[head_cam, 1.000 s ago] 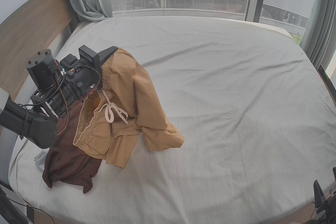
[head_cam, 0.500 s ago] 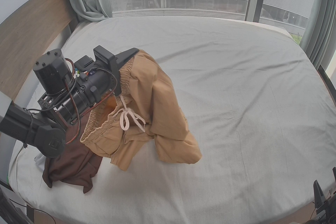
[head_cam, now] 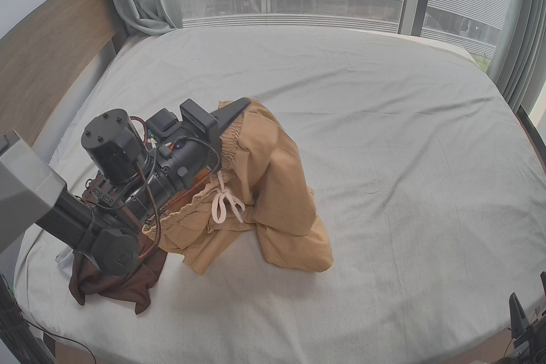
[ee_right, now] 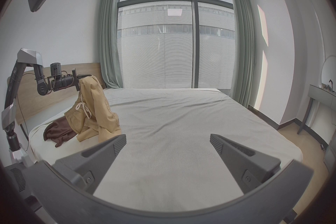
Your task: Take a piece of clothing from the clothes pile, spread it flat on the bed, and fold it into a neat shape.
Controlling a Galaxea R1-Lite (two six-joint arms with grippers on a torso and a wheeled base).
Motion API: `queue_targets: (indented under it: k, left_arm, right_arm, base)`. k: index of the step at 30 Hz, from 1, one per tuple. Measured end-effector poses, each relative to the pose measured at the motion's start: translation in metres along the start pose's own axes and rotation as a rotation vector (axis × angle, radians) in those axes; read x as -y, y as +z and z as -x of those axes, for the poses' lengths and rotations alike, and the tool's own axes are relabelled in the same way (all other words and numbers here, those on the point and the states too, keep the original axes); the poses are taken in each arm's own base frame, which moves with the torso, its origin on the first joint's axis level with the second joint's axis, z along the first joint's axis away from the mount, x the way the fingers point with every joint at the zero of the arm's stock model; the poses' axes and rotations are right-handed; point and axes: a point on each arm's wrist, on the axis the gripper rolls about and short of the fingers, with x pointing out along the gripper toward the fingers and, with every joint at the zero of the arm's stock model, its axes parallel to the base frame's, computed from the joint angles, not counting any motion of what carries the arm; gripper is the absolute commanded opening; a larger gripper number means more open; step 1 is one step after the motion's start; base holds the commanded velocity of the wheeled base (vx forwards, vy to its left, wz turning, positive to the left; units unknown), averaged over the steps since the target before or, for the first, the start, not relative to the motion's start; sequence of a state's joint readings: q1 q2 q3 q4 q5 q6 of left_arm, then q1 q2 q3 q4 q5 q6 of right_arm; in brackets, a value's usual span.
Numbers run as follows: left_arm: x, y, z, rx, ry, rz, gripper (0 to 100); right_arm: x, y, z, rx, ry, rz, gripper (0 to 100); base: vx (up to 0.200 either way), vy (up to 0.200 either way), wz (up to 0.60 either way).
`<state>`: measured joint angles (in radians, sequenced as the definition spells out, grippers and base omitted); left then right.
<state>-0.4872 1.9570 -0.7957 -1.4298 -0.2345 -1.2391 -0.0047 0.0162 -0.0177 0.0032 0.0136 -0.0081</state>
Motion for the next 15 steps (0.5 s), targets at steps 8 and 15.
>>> queue_targets:
  k: [8, 15]
  left_arm:
    - [0.007, -0.019, -0.009, -0.050, -0.024, 0.092, 0]
    - [0.022, -0.020, -0.020, -0.034, 0.018, 0.154, 0]
  right_arm:
    - [0.000, 0.000, 0.000, -0.001, 0.000, 0.001, 100]
    - [0.000, 0.000, 0.000, -0.001, 0.000, 0.000, 100]
  base:
    - [0.000, 0.000, 0.00]
    - [0.000, 0.000, 0.00]
